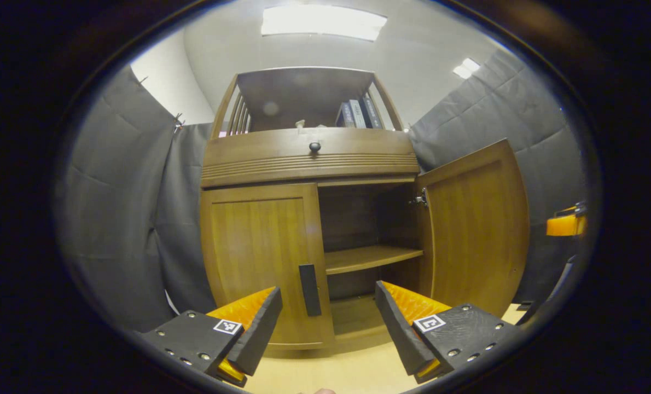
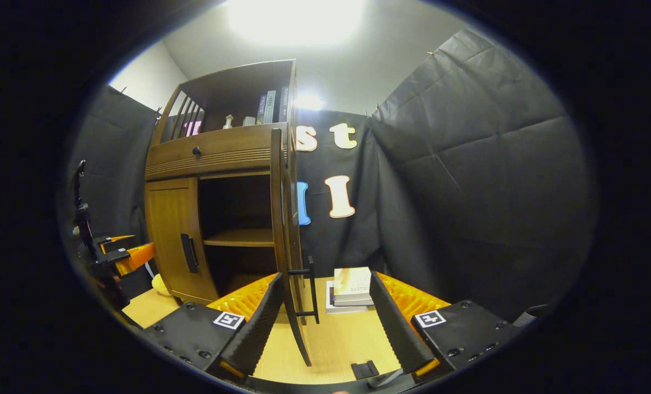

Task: Open the right door of the double-door shoe cabinet with the right hand, and open the left door with the left hand.

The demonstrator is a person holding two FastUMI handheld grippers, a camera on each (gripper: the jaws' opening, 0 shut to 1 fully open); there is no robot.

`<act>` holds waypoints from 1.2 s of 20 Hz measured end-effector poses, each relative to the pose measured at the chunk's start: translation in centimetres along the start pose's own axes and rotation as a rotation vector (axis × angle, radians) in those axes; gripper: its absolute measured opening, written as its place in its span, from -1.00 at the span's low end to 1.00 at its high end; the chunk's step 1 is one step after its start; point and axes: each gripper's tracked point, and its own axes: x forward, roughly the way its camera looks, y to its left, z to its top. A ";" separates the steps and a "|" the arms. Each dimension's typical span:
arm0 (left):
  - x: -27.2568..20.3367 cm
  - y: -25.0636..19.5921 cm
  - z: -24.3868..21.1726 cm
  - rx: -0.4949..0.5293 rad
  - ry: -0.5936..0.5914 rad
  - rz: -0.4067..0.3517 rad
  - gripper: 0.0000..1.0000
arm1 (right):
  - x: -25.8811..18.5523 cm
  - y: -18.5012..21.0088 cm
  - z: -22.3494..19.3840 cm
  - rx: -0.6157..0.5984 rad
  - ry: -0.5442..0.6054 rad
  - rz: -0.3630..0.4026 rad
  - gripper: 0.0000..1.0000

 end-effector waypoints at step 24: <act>15.8 3.3 -8.1 -0.105 0.083 0.075 1.00 | -6.8 -1.0 -0.7 -0.027 0.053 -0.162 0.84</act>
